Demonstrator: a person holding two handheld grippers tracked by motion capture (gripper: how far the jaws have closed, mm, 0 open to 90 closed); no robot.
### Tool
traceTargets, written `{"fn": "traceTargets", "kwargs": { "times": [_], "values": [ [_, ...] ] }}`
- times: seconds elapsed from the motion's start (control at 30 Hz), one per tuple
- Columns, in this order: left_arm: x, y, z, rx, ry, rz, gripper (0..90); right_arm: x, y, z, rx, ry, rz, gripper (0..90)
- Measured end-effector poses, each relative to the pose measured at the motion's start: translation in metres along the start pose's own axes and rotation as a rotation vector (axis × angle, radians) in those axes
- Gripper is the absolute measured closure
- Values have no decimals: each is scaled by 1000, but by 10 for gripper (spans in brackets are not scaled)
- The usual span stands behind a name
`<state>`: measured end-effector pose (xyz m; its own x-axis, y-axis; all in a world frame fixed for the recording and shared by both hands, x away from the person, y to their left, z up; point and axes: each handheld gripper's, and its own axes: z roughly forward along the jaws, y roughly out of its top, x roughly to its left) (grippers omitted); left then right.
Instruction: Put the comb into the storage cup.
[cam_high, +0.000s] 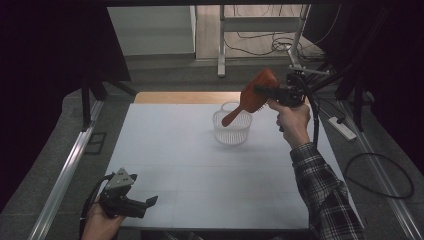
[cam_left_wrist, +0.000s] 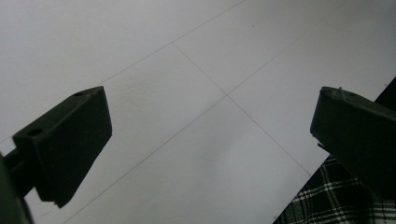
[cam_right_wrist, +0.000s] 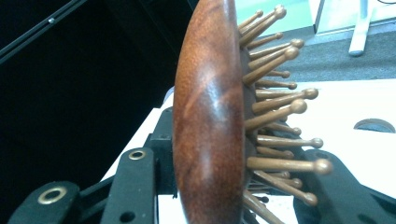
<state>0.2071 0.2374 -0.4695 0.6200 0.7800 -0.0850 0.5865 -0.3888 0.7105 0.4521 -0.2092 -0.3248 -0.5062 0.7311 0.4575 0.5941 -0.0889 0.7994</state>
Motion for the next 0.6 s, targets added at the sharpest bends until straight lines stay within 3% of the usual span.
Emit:
{"fn": "traceTargets", "kwargs": {
  "times": [0.2, 0.3, 0.6],
  "values": [
    [1, 0, -2, -14, 41, -8, 0, -2, 2, 5, -1, -12, 2, 562],
    [5, -1, -1, -9, 26, -30, 0, -4, 3, 9, -2, -18, 8, 562],
    [4, 1, 2, 22, 11, -22, 0, -8, 0, 18, 13, -42, 3, 561]
  ]
}}
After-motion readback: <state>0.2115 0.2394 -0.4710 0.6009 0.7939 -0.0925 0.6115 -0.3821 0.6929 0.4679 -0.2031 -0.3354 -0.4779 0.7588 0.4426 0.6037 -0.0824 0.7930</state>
